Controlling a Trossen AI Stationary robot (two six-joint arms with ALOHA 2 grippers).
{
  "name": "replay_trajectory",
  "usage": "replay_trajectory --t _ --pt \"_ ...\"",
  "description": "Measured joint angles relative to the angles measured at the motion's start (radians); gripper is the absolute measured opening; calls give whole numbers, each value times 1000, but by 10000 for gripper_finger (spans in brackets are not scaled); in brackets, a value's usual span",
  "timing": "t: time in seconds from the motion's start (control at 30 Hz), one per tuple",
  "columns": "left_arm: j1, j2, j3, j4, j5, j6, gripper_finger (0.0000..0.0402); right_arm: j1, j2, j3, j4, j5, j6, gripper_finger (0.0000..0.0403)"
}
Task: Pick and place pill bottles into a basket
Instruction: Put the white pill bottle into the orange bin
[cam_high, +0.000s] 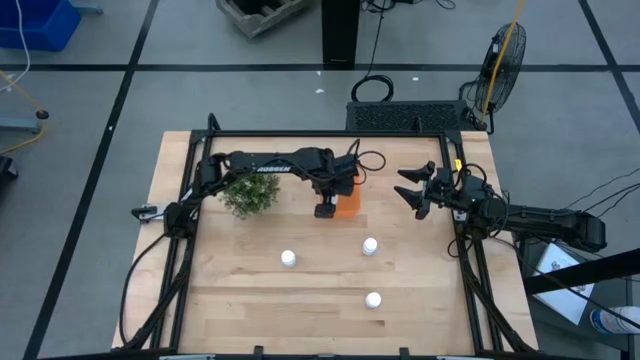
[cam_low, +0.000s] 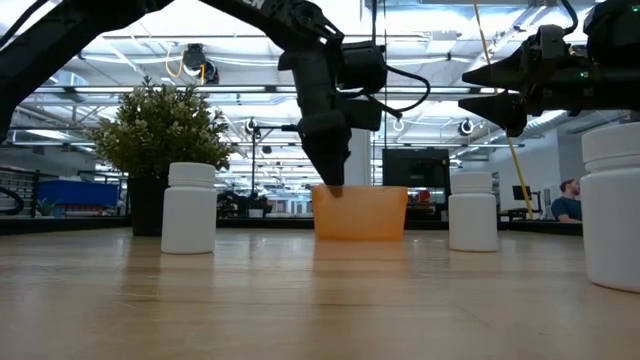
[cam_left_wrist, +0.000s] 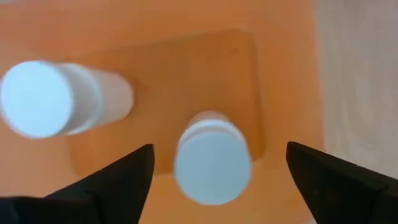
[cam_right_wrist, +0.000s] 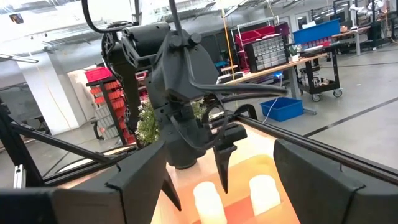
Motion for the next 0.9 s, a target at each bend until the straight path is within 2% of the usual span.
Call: replay_trajectory --t 0.13,0.3,0.4,0.53,0.73,0.9 --pt "-11 -20 0 -14 -48 -38 376 0 0 0 0 0 0 286" --pt "-24 -109 0 -8 -70 -55 367 0 0 0 -2 0 0 286" --pt "-35 -185 0 -24 -57 -90 362 0 0 0 -7 0 0 286" --pt "-74 -294 0 -85 23 -142 364 0 0 0 -9 0 0 286" --pt "-193 -399 1 -238 43 -189 367 0 0 0 -16 0 0 286" --pt "-335 -423 1 -344 26 -264 367 0 0 0 -15 0 3 286"
